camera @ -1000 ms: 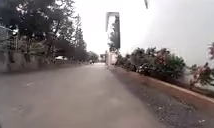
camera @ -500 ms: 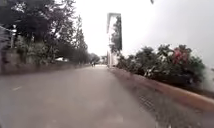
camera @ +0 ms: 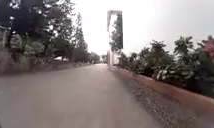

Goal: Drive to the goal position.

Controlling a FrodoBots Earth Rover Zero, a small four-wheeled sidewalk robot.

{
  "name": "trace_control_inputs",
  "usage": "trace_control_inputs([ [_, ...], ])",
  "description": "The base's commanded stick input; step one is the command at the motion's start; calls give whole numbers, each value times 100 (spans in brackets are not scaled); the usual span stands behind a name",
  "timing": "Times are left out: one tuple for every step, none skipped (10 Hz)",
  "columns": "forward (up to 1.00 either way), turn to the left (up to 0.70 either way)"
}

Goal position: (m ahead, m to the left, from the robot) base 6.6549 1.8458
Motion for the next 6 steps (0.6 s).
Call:
trace_control_inputs([
  [100, 0],
  [100, 0],
  [100, 0],
  [100, 0],
  [100, 0],
  [100, 0],
])
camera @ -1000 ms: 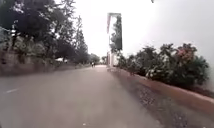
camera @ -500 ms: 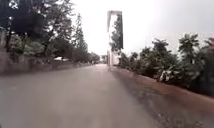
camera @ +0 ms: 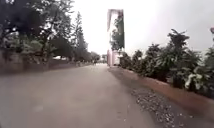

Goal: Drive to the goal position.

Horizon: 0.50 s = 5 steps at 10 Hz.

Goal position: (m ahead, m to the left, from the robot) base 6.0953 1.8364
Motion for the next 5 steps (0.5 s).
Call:
trace_control_inputs([
  [100, 0],
  [100, 0],
  [100, 0],
  [100, 0],
  [100, 0],
])
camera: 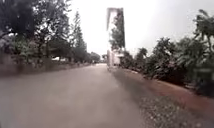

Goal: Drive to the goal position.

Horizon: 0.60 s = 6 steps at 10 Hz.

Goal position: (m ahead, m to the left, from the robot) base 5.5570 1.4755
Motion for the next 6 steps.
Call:
trace_control_inputs([
  [100, 0],
  [100, 0],
  [100, 13],
  [100, 19],
  [100, 0],
  [100, 0],
])
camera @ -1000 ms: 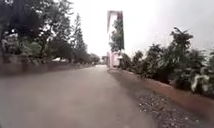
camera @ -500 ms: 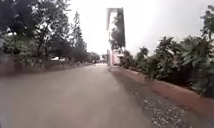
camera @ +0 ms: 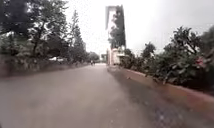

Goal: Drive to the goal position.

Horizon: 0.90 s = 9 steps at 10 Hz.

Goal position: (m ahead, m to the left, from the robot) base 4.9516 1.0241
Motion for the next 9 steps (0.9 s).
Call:
trace_control_inputs([
  [100, 0],
  [100, 0],
  [100, 0],
  [100, 0],
  [100, 0],
  [100, 0],
  [100, 0],
  [100, 0],
  [100, 0],
])
